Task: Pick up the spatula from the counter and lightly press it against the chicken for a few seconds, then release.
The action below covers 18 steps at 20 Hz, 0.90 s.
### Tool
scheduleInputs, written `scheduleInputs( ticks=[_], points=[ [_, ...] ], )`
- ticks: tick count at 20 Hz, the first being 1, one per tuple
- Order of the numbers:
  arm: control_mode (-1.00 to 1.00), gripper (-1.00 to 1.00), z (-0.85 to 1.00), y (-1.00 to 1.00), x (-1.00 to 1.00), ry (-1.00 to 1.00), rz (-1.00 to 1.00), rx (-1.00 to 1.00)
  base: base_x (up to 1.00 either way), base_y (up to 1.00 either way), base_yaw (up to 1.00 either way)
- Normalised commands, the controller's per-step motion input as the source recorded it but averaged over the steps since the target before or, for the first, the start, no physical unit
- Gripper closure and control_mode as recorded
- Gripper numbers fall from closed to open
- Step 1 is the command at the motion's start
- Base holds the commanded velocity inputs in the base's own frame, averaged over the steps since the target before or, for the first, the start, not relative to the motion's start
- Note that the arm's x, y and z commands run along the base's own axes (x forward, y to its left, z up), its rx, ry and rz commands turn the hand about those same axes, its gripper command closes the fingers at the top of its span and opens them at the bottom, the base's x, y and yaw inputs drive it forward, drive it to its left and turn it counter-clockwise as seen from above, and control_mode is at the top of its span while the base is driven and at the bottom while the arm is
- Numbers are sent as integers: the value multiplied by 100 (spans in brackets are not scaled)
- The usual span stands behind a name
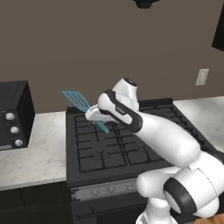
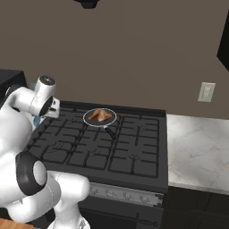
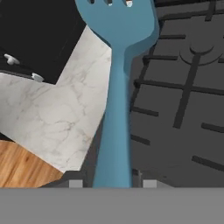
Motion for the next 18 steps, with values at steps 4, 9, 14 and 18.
scheduleInputs(
  ticks=[4, 9, 14, 18],
  points=[
    [-100, 100, 13, -37, 0, 0, 19, -13, 0, 0, 0],
    [-100, 100, 0, -32, 0, 0, 17, -17, 0, 0, 0],
    [-100, 100, 0, -39, -1, 0, 16, -16, 0, 0, 0],
    [-100, 100, 0, -37, -6, -5, 16, -6, 0, 0, 0]
  ],
)
